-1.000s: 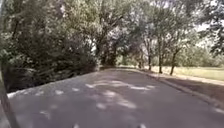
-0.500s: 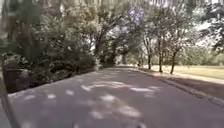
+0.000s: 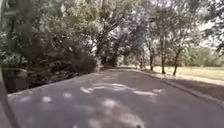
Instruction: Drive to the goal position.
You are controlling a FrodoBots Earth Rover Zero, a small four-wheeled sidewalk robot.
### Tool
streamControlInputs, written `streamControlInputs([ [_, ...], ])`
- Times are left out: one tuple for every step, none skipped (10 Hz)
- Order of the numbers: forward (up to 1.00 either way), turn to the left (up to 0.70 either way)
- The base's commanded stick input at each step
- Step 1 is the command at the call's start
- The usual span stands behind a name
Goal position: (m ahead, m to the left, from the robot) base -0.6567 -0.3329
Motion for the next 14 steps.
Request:
streamControlInputs([
  [0.70,0.00],
  [0.70,0.00],
  [0.70,0.00],
  [0.70,0.00],
  [0.70,0.00],
  [0.70,0.00],
  [0.70,0.00],
  [0.70,0.00],
  [0.70,0.00],
  [0.70,0.00],
  [0.70,0.00],
  [0.70,0.00],
  [0.70,0.00],
  [0.70,0.00],
])
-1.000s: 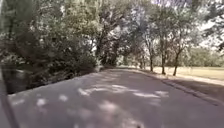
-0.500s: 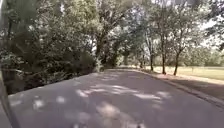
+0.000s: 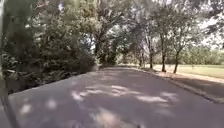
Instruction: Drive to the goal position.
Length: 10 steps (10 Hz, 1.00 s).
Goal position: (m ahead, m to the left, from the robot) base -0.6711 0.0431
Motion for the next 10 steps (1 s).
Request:
streamControlInputs([
  [0.70,0.00],
  [0.70,0.00],
  [0.70,0.00],
  [0.70,0.00],
  [0.70,0.00],
  [0.70,0.00],
  [0.70,0.00],
  [0.70,0.00],
  [0.70,0.00],
  [0.70,0.00],
])
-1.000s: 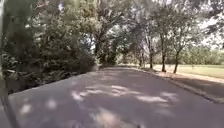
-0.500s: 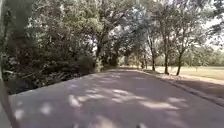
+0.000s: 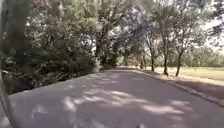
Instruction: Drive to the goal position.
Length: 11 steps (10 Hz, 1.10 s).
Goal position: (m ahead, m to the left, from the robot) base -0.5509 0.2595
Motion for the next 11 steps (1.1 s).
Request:
streamControlInputs([
  [0.70,0.00],
  [0.70,0.00],
  [0.70,0.00],
  [0.70,0.00],
  [0.70,0.00],
  [0.70,0.00],
  [0.70,0.00],
  [0.70,0.00],
  [0.70,-0.04],
  [0.70,-0.08],
  [0.70,-0.12],
])
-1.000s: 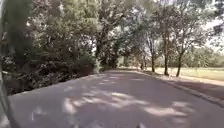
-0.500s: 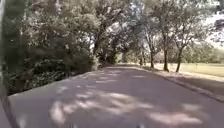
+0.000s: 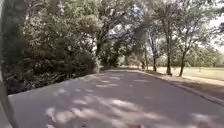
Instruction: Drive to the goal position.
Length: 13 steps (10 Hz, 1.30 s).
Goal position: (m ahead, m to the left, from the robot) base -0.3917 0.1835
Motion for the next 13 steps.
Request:
streamControlInputs([
  [0.70,-0.16],
  [0.70,-0.20],
  [0.70,-0.24],
  [0.70,-0.27],
  [0.70,-0.31],
  [0.70,-0.35],
  [0.58,-0.29],
  [0.45,-0.23],
  [0.33,-0.16],
  [0.21,-0.10],
  [0.08,-0.04],
  [0.00,0.00],
  [0.00,0.00],
])
